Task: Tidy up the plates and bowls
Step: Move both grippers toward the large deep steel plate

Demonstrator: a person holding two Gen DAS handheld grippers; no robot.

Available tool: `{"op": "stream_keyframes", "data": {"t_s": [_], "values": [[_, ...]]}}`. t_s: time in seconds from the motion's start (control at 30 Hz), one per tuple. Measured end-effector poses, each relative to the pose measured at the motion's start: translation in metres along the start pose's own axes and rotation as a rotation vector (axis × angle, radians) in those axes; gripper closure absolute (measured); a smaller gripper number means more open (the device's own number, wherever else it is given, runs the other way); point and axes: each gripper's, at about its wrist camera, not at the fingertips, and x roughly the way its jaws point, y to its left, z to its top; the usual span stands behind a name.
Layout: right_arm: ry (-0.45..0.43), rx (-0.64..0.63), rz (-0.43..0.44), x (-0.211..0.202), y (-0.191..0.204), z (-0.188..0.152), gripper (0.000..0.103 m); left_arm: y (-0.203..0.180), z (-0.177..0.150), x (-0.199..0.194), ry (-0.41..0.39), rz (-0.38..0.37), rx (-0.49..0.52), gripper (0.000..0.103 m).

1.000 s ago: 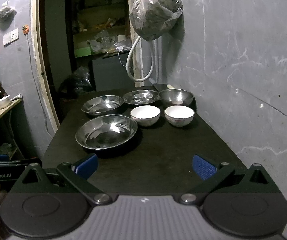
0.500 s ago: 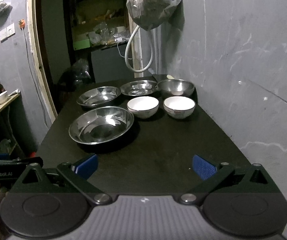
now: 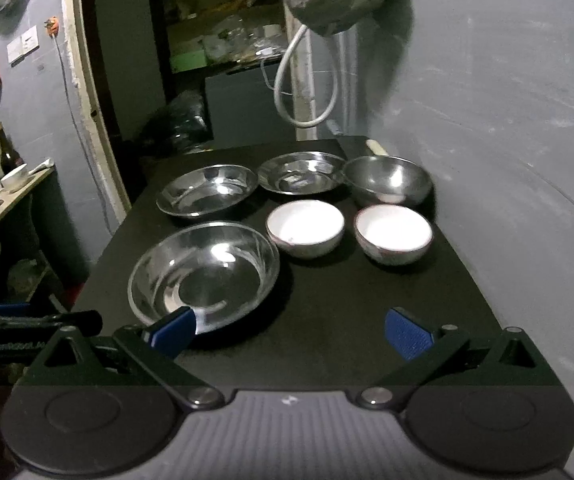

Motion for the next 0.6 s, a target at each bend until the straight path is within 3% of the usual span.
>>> {"op": "stream_keyframes", "data": {"t_s": [0.27,0.6], "values": [[0.055,-0.022,0.046,0.037,-0.01,0.038,0.0,-0.007,0.046,0.028,0.019,0.044,-0.042,0.001],[0.128,-0.031,0.039,0.079,-0.01,0.077,0.0,-0.005,0.087,0.059,-0.006,0.082,-0.072,0.001]]}}
